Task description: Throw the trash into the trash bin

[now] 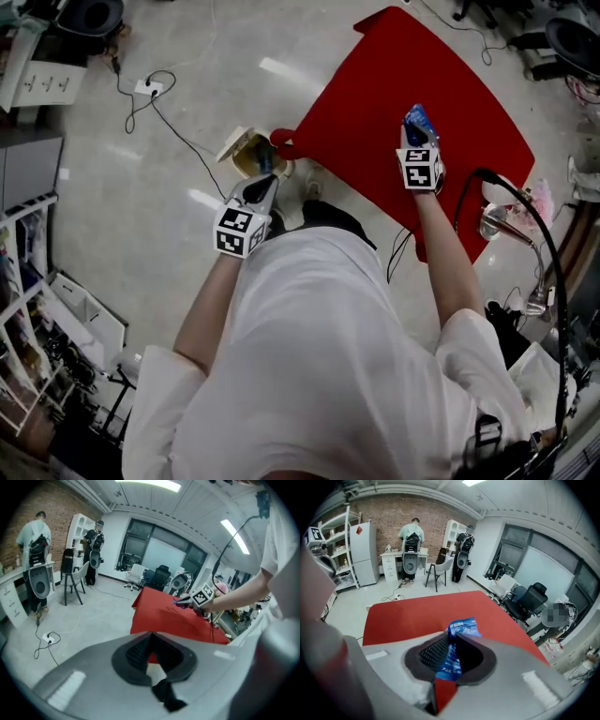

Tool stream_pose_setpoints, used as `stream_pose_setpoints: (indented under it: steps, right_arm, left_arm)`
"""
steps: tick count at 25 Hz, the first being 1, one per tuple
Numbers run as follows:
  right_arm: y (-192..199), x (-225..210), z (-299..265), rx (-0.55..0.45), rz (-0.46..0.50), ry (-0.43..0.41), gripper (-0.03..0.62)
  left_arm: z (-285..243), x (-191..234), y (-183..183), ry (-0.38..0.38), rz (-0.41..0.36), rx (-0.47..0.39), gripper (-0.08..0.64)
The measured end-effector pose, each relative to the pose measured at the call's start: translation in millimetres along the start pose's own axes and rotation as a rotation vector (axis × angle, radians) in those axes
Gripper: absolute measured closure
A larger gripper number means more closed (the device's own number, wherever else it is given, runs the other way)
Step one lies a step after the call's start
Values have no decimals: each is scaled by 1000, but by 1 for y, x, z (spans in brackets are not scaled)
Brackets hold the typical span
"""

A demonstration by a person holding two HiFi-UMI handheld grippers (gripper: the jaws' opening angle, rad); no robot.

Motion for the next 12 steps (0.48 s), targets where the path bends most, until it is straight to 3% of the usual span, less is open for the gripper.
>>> stream_pose_setpoints:
  steps: [12]
  right_arm:
    - [-89,136,-9,-102,87,-257,545]
  left_arm:
    - [71,32,6,-103,70,-39,555]
Point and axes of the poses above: the fingertips, and each gripper's own axes: z backward along the fingers, x to its left, y out of its underside, the point moved 10 cm from there along z, backward along the fingers, and after that the axes turned 15 degrees about -x, right-handed, at the moved point
